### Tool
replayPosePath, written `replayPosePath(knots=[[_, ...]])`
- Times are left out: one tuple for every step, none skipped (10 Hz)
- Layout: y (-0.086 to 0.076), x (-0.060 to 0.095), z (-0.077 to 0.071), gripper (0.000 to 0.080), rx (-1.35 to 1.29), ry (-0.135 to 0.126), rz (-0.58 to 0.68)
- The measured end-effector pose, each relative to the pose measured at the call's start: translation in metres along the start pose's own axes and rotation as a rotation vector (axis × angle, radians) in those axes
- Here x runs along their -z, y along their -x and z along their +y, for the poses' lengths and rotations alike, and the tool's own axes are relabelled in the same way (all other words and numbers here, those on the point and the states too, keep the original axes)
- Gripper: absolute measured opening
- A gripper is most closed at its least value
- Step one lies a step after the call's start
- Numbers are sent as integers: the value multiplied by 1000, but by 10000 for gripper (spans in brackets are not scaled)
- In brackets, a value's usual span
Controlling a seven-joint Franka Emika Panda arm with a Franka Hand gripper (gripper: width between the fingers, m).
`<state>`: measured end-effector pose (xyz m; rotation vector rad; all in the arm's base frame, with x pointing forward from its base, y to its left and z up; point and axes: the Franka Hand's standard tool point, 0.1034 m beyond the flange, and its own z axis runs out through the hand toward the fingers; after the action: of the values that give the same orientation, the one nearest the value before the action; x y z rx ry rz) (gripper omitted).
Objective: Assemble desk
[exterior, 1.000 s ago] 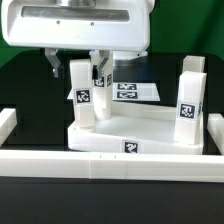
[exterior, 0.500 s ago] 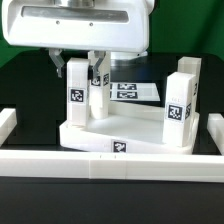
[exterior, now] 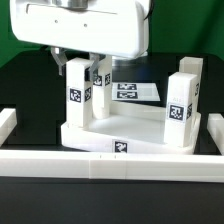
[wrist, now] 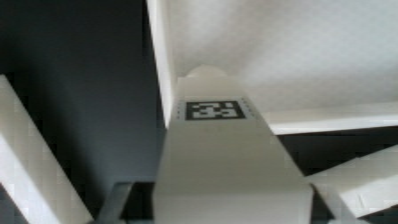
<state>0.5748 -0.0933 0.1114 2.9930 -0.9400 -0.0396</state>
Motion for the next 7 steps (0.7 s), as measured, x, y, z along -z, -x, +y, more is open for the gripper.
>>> replayPosePath(knots=[[0,0,1,290,-100,-9,-2],[-1,0,2,290,-194,-14,-4],[-2,-1,4,290,-273,-22,-5],[-3,-1,4,290,-345,-27,-2],[-3,-1,4,290,-407,-28,-2],[-3,-1,5,290,-487,-28,-4],[-3,-1,6,290,-585,-40,-11]])
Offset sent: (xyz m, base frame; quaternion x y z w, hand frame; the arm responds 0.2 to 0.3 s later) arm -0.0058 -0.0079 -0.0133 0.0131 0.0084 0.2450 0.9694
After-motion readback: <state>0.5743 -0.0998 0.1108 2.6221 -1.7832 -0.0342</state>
